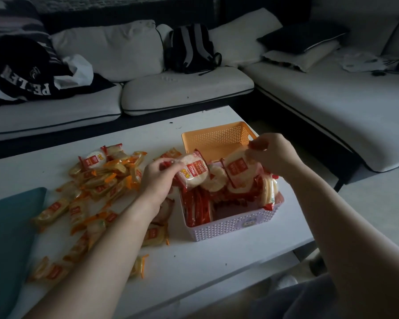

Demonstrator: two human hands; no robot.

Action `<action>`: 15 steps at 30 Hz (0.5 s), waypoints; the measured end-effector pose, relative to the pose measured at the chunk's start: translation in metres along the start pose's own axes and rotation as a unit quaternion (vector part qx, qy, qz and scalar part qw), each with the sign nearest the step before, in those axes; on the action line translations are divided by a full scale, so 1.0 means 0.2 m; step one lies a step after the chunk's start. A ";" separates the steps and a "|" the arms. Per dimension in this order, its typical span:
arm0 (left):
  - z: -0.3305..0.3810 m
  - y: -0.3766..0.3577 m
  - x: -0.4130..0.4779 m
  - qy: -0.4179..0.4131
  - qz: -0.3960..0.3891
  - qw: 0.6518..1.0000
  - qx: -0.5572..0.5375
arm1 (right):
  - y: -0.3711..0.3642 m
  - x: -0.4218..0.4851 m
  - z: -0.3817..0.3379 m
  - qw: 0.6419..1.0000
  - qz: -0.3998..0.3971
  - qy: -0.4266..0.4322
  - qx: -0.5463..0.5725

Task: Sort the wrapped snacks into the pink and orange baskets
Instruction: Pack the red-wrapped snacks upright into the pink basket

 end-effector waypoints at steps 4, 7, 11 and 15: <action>-0.06 -0.01 0.00 0.045 -0.008 0.998 -0.051 | 0.01 -0.01 0.02 0.984 0.067 -0.010 -0.164; -0.02 -0.08 -0.02 0.044 -0.033 0.996 -0.069 | -0.01 -0.06 -0.19 0.986 0.086 0.092 -0.111; 0.07 -0.19 -0.06 0.009 -0.077 0.994 -0.078 | -0.18 -0.12 -0.31 0.994 -0.056 0.095 -0.004; 0.17 -0.26 -0.12 -0.032 -0.123 0.989 -0.071 | -0.21 -0.13 -0.36 0.983 -0.116 0.144 -0.020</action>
Point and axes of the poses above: each hand's wrist, its own x-axis towards the middle knuckle, its own y-axis out of the back of the hand, z = x × y, the point moved 10 cm from there along x, towards the middle knuckle, and after that the axes turned 8 degrees about x, right-handed, at the moved point
